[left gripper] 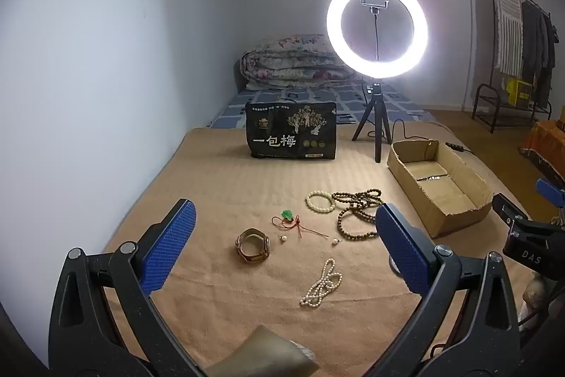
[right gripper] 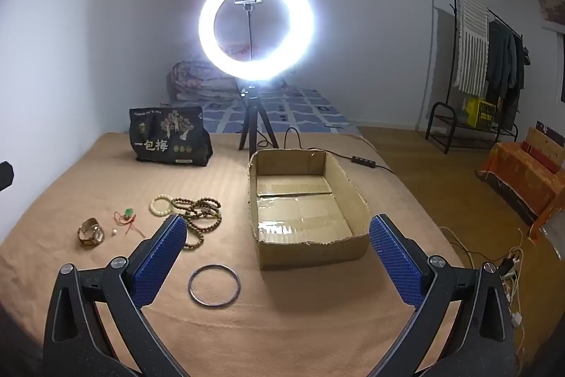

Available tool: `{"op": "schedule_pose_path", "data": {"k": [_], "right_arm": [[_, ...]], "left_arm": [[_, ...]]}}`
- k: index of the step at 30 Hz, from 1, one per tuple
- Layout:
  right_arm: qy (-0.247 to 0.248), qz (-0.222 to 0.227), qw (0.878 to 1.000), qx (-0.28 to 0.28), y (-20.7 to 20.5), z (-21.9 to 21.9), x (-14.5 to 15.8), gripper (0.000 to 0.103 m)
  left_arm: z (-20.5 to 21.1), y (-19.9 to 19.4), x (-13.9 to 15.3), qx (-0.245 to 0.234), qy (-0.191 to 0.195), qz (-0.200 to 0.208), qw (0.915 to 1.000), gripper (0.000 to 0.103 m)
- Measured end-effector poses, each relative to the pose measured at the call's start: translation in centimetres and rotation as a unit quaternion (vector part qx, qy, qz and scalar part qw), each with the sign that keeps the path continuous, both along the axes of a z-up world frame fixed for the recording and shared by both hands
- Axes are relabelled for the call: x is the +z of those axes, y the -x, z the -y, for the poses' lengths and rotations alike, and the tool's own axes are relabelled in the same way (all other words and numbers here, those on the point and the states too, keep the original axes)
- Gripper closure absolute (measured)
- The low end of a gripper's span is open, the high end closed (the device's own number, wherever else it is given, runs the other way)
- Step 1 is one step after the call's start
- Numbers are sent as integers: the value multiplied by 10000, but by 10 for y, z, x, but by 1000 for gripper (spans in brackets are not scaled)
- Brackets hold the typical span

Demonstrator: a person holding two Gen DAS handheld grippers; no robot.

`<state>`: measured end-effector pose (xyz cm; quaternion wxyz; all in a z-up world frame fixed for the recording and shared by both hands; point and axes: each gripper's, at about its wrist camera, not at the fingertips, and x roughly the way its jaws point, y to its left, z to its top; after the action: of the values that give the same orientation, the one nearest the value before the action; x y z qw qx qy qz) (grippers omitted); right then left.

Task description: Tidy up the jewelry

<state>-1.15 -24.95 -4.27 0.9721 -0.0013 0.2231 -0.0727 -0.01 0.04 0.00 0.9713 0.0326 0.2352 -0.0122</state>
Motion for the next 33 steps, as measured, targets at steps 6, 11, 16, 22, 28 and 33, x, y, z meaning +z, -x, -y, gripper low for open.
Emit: {"op": "schedule_pose_path", "data": {"k": [6, 11, 16, 22, 28, 33], "right_arm": [[40, 23, 10000, -14, 1, 0, 0, 0], [50, 24, 10000, -5, -1, 0, 0, 0], [46, 24, 10000, -1, 0, 0, 1, 0], [47, 35, 10000, -13, 2, -1, 2, 0], [60, 23, 10000, -15, 0, -2, 3, 0], [52, 29, 10000, -17, 1, -2, 2, 0]], "left_arm": [[1, 0, 0, -27, 41, -25, 10000, 0], [0, -1, 1, -14, 60, -27, 10000, 0], [1, -3, 0, -12, 69, -42, 10000, 0], [-2, -1, -1, -11, 107, -21, 9999, 0], [0, -1, 0, -10, 127, -29, 9999, 0], [2, -2, 1, -11, 123, -26, 9999, 0]]}}
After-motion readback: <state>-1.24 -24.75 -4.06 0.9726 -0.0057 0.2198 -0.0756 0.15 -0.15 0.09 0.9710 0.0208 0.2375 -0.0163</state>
